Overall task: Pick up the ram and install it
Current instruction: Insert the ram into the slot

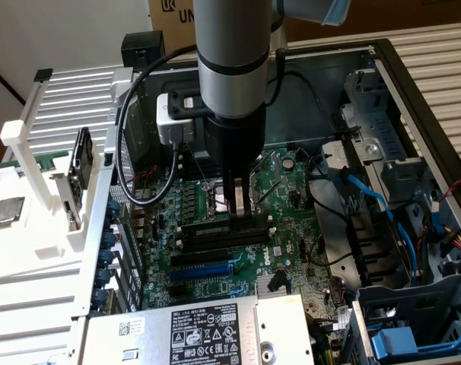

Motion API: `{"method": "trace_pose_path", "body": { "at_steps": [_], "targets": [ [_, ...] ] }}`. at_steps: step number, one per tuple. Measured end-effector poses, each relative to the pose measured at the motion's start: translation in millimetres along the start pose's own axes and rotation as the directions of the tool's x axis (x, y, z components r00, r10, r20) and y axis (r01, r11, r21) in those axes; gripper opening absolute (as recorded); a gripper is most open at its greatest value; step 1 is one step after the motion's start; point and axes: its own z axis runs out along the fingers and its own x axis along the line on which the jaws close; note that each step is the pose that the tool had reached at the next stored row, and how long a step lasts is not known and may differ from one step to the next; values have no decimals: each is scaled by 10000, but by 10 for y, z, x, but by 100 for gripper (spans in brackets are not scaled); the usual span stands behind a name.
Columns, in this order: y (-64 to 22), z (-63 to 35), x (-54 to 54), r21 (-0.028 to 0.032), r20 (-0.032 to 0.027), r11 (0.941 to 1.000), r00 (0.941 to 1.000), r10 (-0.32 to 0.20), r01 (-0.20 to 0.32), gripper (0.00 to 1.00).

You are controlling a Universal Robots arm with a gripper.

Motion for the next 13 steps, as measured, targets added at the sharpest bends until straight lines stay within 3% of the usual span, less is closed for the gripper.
{"method": "trace_pose_path", "body": {
  "at_steps": [2, 10, 13],
  "targets": [
    [-5, 3, 0, -35, 23, 10000, 10000, -2, 2, 13],
    [-17, 2, 20, -51, 94, 10000, 10000, -2, 2, 13],
    [-18, 3, 24, -102, 111, 9999, 9999, 1, 0, 13]
  ]
}}
